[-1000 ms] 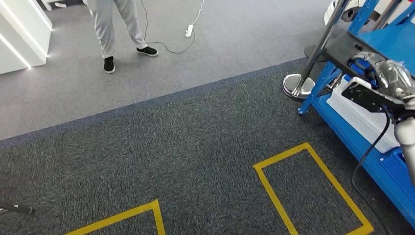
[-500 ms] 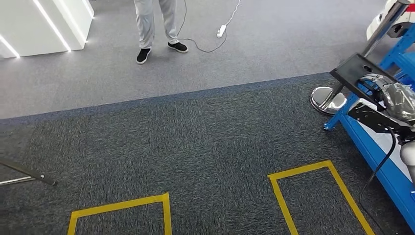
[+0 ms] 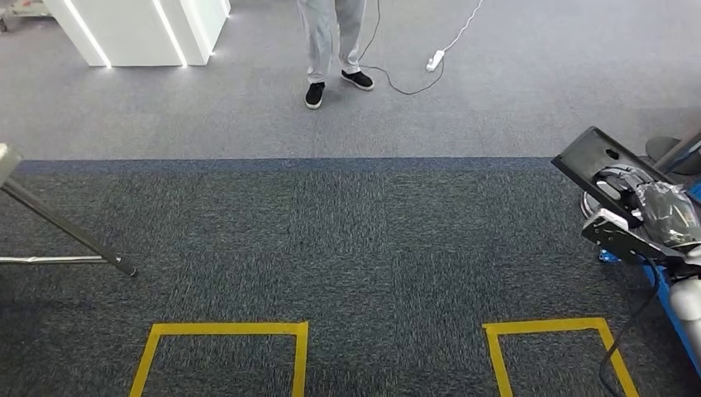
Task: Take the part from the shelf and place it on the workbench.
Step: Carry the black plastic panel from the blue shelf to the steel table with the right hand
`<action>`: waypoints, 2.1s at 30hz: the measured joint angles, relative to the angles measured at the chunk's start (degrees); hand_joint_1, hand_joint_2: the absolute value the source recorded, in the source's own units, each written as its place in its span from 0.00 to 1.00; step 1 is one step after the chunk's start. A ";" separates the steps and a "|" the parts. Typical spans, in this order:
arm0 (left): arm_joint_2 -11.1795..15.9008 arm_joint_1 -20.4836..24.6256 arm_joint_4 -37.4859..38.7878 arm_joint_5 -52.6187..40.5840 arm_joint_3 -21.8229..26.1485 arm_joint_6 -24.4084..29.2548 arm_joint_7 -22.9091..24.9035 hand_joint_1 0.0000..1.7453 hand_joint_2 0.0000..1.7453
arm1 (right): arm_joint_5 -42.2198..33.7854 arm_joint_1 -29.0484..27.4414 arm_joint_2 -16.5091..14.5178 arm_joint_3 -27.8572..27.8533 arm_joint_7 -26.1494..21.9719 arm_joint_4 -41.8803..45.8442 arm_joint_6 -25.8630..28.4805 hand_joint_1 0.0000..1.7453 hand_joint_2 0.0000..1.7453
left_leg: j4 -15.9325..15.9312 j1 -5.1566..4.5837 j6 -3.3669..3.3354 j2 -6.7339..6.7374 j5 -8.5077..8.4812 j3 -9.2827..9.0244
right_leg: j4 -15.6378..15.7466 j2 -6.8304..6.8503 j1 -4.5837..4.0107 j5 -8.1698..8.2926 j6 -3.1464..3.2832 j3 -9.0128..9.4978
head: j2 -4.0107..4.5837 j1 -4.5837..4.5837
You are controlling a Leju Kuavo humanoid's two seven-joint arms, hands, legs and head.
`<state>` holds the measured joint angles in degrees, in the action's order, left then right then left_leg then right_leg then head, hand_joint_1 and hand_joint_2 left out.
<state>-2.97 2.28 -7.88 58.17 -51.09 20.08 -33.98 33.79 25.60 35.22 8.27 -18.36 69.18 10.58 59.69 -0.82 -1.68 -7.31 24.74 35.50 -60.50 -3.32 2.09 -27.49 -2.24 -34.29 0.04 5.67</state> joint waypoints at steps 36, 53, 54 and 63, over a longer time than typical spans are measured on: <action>1.12 0.33 -0.16 -0.03 -0.51 1.25 -2.97 0.00 1.00 | 1.31 -12.51 -7.68 -7.81 -3.29 7.36 3.82 1.00 1.00 | 6.56 -0.26 1.20 4.81 4.11 3.17 | 0.38 3.16 -0.31 0.38 2.12 -0.02 | 0.00 0.12; 1.54 1.27 -0.18 -1.12 -1.93 1.50 0.52 0.00 1.00 | 6.78 -6.97 -10.95 -5.68 -2.29 1.99 5.01 1.00 1.00 | -2.21 -0.52 -1.72 6.46 -0.16 -1.59 | -11.36 3.92 -0.66 -7.03 0.28 -3.93 | 0.00 0.10; 1.54 1.21 -0.18 -1.11 -1.96 1.50 0.51 0.00 1.00 | 6.91 -6.92 -11.04 -5.61 -2.18 1.71 4.94 1.00 1.00 | -2.11 -0.50 -1.73 5.61 -0.08 -1.62 | -13.86 3.61 -0.62 -7.46 0.15 -5.51 | 0.00 0.10; 1.61 1.21 -0.18 -1.81 -2.30 1.50 1.13 0.00 1.00 | 6.93 -4.72 -10.51 -5.25 -2.60 -0.53 3.98 1.00 1.00 | 0.28 0.03 0.38 -0.70 1.25 -0.53 | -0.09 0.51 0.16 0.56 0.28 -0.81 | 0.00 0.13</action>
<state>-1.36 3.49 -8.07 56.36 -53.39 21.58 -32.85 40.72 20.88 24.71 3.02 -20.96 68.65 14.56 59.97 -0.79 -1.30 -8.01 25.99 34.98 -60.59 -2.81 2.25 -26.93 -1.95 -35.10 0.04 5.80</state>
